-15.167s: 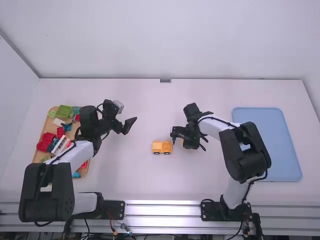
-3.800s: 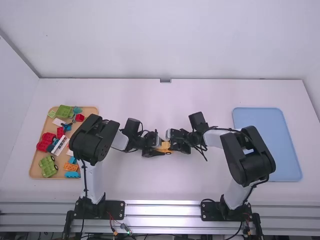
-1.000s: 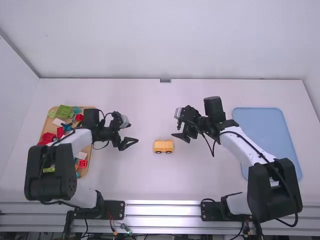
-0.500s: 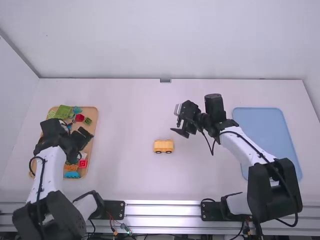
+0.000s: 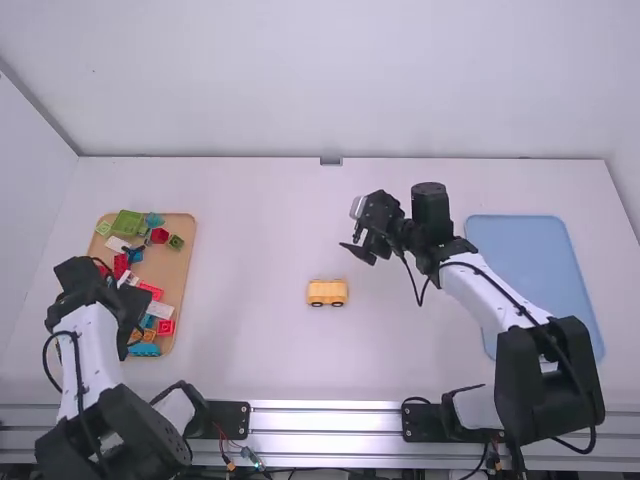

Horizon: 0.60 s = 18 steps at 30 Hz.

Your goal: Assemble lego blocks to make yellow taxi

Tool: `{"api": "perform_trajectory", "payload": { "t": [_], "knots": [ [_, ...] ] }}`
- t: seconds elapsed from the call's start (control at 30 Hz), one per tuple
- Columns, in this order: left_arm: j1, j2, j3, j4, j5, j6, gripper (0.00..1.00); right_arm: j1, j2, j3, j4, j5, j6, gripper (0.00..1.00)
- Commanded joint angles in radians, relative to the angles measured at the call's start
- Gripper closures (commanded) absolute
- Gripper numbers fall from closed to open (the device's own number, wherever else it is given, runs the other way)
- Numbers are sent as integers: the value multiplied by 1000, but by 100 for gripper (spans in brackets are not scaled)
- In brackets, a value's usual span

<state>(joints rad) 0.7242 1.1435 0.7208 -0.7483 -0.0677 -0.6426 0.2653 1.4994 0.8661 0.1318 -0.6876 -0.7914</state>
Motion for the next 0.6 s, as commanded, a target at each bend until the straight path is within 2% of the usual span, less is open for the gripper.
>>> {"api": "perform_trajectory", "payload": {
  "t": [0.0, 0.07, 0.1, 0.47, 0.57],
  "knots": [
    [30, 47, -1, -6, -19, 26, 22, -3, 2, 4, 4, 8, 28, 1],
    [45, 80, -1, 2, -11, 26, 34, -2, 2, 4, 5, 8, 28, 1],
    [49, 91, -1, 7, 0, 27, 36, -2, 2, 4, 4, 8, 28, 1],
    [49, 239, -1, 118, 79, 117, 42, -3, 2, 4, 4, 8, 61, 1],
    [43, 285, 7, 116, 74, 118, 46, -3, 2, 4, 8, 8, 63, 1]
  ]
}}
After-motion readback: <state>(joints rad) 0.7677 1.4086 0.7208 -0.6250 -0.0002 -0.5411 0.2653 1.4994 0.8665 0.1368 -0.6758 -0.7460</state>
